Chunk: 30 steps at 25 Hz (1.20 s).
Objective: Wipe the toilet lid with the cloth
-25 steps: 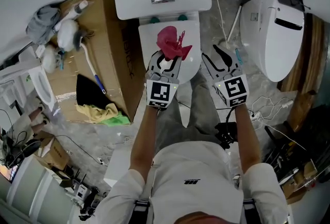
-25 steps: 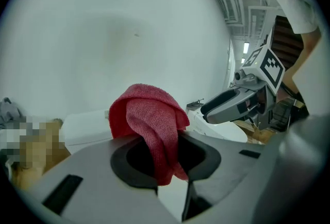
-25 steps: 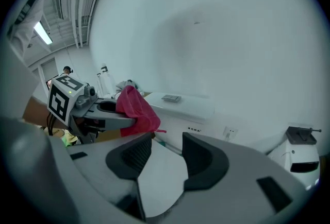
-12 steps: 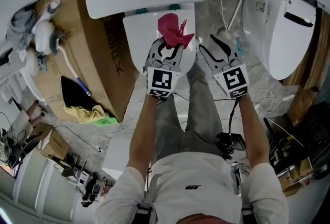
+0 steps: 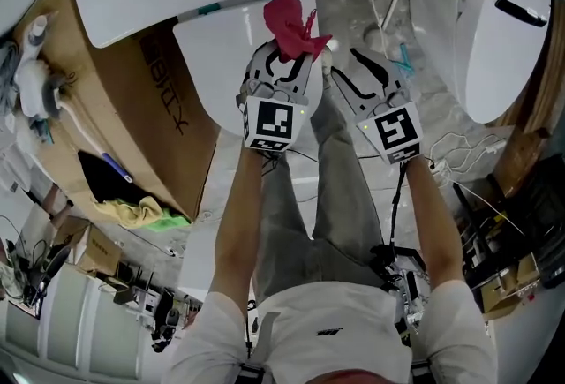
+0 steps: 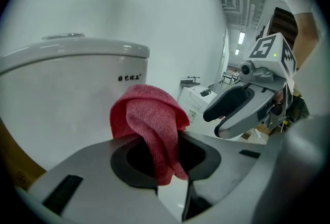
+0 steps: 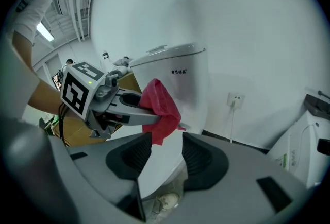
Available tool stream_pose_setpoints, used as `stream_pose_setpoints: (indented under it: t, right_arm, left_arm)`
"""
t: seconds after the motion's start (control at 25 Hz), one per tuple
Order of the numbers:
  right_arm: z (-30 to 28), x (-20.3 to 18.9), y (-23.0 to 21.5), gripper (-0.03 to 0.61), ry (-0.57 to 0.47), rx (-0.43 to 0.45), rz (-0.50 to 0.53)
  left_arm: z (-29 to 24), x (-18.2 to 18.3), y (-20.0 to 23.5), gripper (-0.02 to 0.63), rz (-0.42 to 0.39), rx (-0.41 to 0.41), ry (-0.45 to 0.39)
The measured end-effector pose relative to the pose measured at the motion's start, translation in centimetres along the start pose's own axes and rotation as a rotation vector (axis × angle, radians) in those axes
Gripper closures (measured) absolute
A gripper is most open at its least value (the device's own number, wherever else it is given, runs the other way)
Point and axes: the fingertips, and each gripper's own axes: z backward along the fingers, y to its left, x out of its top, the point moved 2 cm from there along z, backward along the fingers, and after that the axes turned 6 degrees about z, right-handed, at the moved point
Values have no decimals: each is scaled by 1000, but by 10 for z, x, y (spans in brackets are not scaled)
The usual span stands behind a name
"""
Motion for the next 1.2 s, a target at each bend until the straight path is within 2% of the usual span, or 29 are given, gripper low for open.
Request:
stream_pose_setpoints:
  t: [0.68, 0.8, 1.0, 1.2]
  right_arm:
    - [-36, -33, -26, 382, -16, -45, -63]
    - [-40, -36, -29, 382, -26, -40, -22]
    - [-42, -39, -22, 382, 2, -30, -45]
    - [-46, -38, -16, 382, -11, -27, -21]
  left_arm:
    - [-89, -61, -8, 505, 0, -77, 71]
    - [-98, -72, -5, 505, 6, -77, 104]
    - [-102, -92, 6, 505, 12, -64, 169]
    - [-98, -101, 18, 505, 44, -41, 192]
